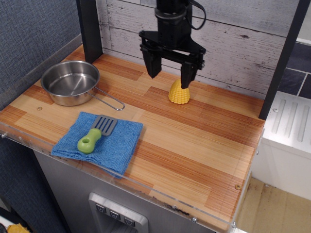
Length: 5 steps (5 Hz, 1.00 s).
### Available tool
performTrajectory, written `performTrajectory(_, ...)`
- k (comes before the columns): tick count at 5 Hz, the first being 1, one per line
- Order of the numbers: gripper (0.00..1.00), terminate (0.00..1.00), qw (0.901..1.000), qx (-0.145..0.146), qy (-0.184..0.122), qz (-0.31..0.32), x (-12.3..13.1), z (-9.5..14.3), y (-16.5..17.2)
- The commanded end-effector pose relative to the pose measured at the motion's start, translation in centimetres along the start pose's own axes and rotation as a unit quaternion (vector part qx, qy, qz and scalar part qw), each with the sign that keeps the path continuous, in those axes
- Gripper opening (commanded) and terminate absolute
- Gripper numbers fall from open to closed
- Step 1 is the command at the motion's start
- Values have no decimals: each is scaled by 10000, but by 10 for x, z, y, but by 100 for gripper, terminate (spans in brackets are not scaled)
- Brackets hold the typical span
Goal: Place the yellow fruit into the bowl
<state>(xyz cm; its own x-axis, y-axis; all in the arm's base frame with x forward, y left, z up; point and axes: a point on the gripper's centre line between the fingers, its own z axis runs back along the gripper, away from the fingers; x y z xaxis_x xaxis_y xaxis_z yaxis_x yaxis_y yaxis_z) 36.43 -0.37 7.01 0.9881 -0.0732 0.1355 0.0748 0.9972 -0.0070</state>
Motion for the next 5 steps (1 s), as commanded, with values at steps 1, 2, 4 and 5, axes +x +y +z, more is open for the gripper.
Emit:
performTrajectory(1, 100, 0, 9996, 114, -236, 59, 30, 5, 2)
performTrajectory(2, 100, 0, 9998, 106, -154, 55, 30, -6, 3)
performTrajectory(4, 100, 0, 9999, 67, 100, 3, 21, -28, -1)
performTrajectory(5, 100, 0, 9999, 103, 112, -20, 22, -34, -1)
